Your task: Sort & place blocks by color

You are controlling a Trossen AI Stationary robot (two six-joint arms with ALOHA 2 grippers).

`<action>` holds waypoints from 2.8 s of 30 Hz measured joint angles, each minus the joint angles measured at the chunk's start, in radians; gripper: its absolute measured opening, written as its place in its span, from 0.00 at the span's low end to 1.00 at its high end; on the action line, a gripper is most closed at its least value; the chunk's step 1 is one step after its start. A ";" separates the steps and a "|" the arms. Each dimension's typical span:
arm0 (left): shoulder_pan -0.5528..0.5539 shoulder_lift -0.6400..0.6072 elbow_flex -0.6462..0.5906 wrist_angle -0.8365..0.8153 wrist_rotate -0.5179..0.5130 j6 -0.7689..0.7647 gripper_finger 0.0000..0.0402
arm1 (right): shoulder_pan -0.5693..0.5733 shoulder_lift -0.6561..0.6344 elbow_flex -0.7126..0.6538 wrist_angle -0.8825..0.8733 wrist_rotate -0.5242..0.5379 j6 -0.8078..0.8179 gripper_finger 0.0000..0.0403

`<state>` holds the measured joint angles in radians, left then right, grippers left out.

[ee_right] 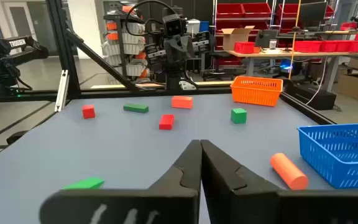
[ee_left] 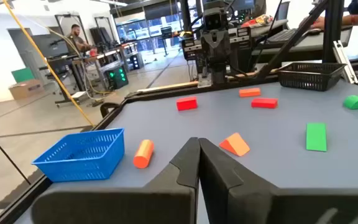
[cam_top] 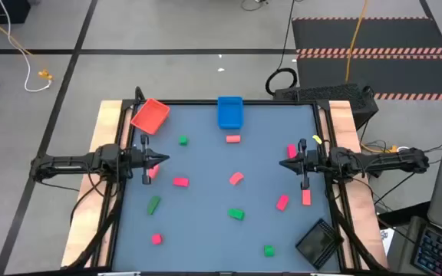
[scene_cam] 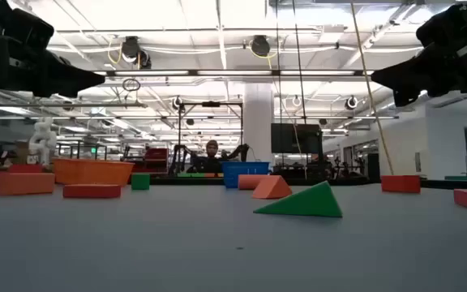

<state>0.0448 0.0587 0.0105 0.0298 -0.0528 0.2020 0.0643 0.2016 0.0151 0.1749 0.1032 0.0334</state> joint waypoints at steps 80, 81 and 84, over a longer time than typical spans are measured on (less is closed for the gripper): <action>0.000 0.000 -0.001 0.105 0.000 -0.045 0.02 | 0.000 0.000 0.000 0.039 0.001 0.012 0.00; 0.000 0.000 -0.001 0.114 0.000 -0.069 0.02 | 0.000 0.000 0.000 0.039 0.001 0.014 0.00; 0.000 0.000 -0.001 0.136 0.000 -0.123 0.02 | 0.000 0.000 0.000 0.039 0.000 0.014 0.00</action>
<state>0.0445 0.0586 0.0093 0.1653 -0.0532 0.0785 0.0647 0.2016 0.0151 0.2134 0.1036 0.0479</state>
